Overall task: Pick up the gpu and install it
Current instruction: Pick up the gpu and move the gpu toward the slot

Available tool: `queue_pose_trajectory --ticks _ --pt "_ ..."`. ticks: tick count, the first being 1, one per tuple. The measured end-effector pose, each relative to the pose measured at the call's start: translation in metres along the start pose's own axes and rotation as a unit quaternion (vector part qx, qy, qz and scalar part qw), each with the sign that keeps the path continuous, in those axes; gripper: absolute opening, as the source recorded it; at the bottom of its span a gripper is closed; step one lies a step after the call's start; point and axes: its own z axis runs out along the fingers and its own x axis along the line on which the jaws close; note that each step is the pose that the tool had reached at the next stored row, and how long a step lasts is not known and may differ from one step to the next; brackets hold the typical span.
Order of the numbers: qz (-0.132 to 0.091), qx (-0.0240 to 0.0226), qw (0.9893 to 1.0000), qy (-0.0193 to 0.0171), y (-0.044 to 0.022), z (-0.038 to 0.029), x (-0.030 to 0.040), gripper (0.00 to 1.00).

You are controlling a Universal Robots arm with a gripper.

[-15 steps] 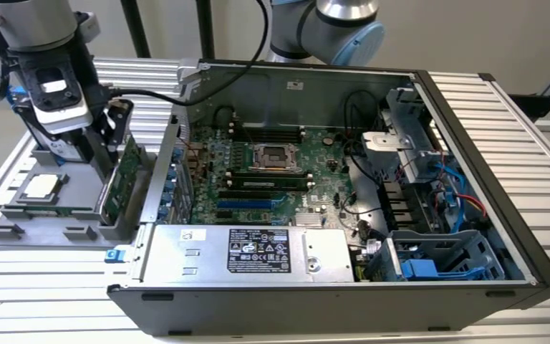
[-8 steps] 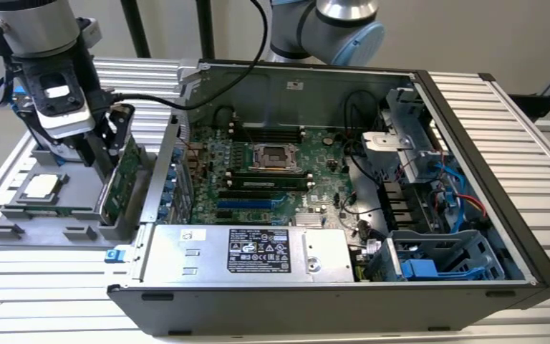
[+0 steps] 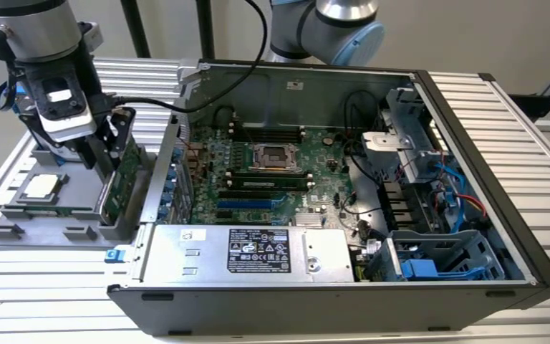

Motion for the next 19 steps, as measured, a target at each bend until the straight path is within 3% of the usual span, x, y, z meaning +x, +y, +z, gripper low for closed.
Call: queue_pose_trajectory --ticks 8,19 --pt "0.000 0.0008 1.0000 -0.0003 0.0002 0.0034 0.0001 1.00" --pt "0.000 0.0059 1.0000 -0.0005 0.0004 0.0104 0.0003 1.00"
